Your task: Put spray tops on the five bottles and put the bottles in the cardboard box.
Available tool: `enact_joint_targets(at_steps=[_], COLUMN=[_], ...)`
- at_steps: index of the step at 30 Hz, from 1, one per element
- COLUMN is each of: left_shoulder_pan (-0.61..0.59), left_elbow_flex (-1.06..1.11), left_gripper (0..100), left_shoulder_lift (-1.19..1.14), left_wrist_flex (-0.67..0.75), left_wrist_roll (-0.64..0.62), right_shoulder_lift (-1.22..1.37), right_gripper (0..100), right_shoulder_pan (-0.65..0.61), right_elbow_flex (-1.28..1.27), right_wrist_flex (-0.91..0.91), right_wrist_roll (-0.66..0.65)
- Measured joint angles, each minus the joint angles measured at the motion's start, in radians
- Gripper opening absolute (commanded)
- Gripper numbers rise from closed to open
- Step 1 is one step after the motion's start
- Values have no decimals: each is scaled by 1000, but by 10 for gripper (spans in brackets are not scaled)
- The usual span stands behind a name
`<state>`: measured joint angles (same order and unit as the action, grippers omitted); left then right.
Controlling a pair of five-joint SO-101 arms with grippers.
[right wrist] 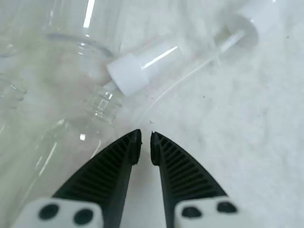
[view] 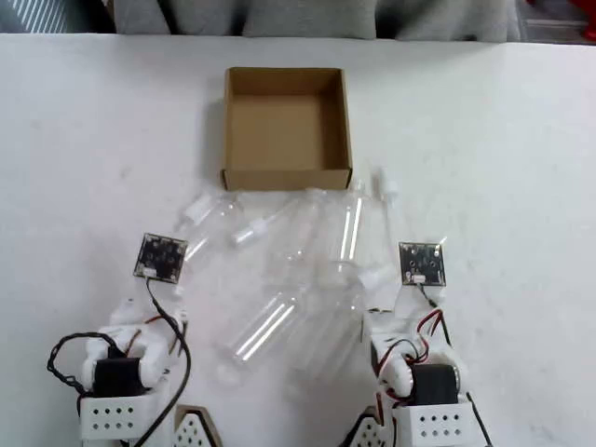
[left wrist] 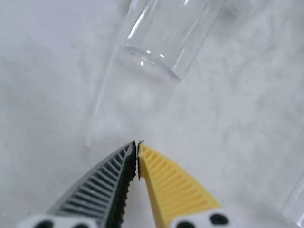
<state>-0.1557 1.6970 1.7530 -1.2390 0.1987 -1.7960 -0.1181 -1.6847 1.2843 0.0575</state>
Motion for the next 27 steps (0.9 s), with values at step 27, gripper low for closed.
enact_joint_targets(at_steps=[27], left_shoulder_pan=[0], left_elbow_flex=[-815], left_gripper=[28], left_shoulder_lift=[-474], left_wrist_flex=[-124], left_wrist_roll=[60], right_shoulder_lift=[0], right_gripper=[17], right_shoulder_pan=[112], right_elbow_flex=[0], right_wrist_flex=[0], right_wrist_roll=[0])
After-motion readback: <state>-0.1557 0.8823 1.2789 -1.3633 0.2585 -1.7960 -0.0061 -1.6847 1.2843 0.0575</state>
